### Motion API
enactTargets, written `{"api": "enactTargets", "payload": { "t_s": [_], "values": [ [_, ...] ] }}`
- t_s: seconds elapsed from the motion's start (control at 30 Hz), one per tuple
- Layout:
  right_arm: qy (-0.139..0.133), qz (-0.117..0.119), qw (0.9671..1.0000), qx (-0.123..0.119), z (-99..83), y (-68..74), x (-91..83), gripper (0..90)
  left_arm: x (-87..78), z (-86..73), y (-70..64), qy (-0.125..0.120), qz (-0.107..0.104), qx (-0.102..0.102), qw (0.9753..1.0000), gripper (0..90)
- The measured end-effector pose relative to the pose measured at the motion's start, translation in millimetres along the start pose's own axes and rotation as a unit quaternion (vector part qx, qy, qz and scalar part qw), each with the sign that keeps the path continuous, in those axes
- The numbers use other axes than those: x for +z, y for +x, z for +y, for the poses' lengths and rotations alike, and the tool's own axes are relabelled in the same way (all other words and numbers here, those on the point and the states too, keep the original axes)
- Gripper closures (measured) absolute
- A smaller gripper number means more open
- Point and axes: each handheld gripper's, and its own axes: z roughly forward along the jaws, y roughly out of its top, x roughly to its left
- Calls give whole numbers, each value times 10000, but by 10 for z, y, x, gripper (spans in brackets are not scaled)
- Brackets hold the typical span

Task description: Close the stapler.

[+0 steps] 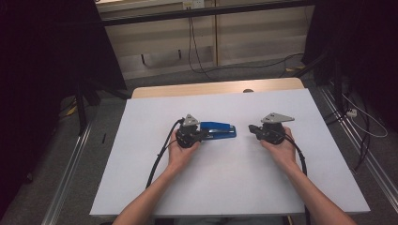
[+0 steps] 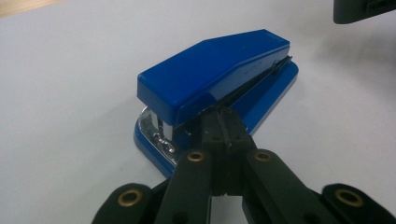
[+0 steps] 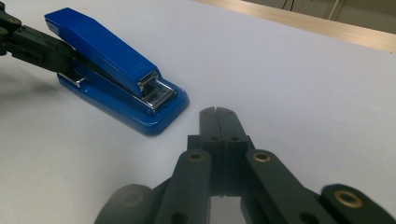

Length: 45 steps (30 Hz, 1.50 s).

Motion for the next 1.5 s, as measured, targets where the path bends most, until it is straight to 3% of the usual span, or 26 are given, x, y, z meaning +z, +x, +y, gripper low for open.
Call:
{"api": "enactTargets", "payload": {
  "t_s": [0.27, 0.53, 0.73, 0.83, 0.97, 1.13, 1.33, 1.5],
  "values": [
    [-82, 84, 9998, 174, -19, -9, -28, 854, -37, -7, -92, 79, -68, 158, 9998, 861],
    [-231, 188, 9990, 335, -33, -27, -90, 760, -41, -50, -214, 75, -88, 130, 9998, 773],
    [-245, 254, 9986, 400, -13, 2, -126, 602, -87, -48, -225, -19, -69, 82, 9999, 662],
    [-264, 263, 9984, 436, -10, 3, -140, 465, -103, -57, -234, -82, -10, 21, 10000, 595],
    [-290, 254, 9982, 455, -10, 11, -136, 289, -84, -77, -260, -53, 5, 8, 10000, 466],
    [-284, 295, 9980, 479, -13, 40, -136, 167, -128, -69, -273, -144, 109, 32, 9998, 310],
    [-322, 273, 9979, 496, -3, 86, -157, 133, -159, -102, -265, -109, 98, -12, 9999, 218],
    [-430, 246, 9974, 527, -10, 125, -159, 85, -212, -81, -254, -240, 88, 27, 9997, 143]
  ]
}}
